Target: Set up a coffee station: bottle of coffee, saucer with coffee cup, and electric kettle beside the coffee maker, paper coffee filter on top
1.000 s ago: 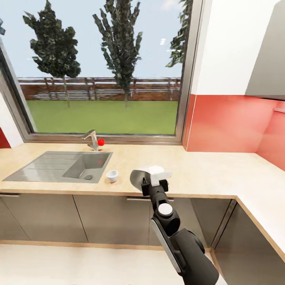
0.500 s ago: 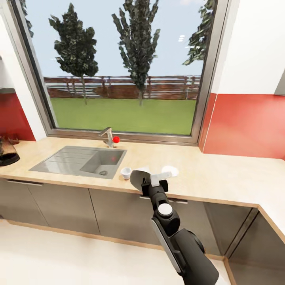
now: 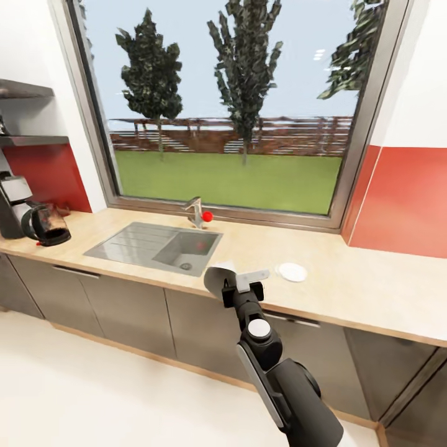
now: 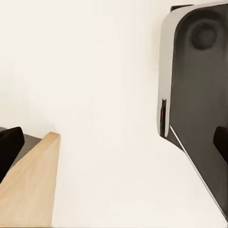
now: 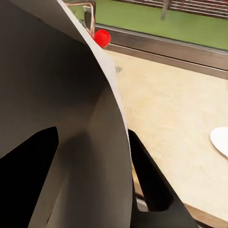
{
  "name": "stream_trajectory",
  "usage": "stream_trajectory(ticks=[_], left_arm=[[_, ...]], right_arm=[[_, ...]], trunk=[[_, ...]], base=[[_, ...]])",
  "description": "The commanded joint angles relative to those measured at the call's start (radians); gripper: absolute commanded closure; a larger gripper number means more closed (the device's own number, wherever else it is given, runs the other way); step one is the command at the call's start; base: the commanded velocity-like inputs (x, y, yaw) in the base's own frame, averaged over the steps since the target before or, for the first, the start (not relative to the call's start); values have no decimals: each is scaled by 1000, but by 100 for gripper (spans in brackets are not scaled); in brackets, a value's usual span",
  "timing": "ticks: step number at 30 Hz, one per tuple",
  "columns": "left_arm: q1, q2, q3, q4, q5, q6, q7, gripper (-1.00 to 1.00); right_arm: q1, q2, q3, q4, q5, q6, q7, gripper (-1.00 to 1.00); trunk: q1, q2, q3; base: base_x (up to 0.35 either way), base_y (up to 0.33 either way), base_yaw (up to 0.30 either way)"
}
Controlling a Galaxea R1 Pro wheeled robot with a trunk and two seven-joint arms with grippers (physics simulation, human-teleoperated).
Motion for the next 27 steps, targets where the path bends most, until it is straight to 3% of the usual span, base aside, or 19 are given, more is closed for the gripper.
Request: stream_trajectory(ticks=[1, 27], left_arm=[[0, 0, 8, -1, -7, -2, 1, -100], [0, -1, 0, 2, -7, 0, 1, -100]], right_arm=[[-1, 0, 2, -1, -2, 6, -5, 100], [-1, 0, 2, -1, -2, 6, -5, 100]], trunk=[[1, -2, -2], [1, -2, -11]], base=[[0, 0, 267], [0, 0, 269]])
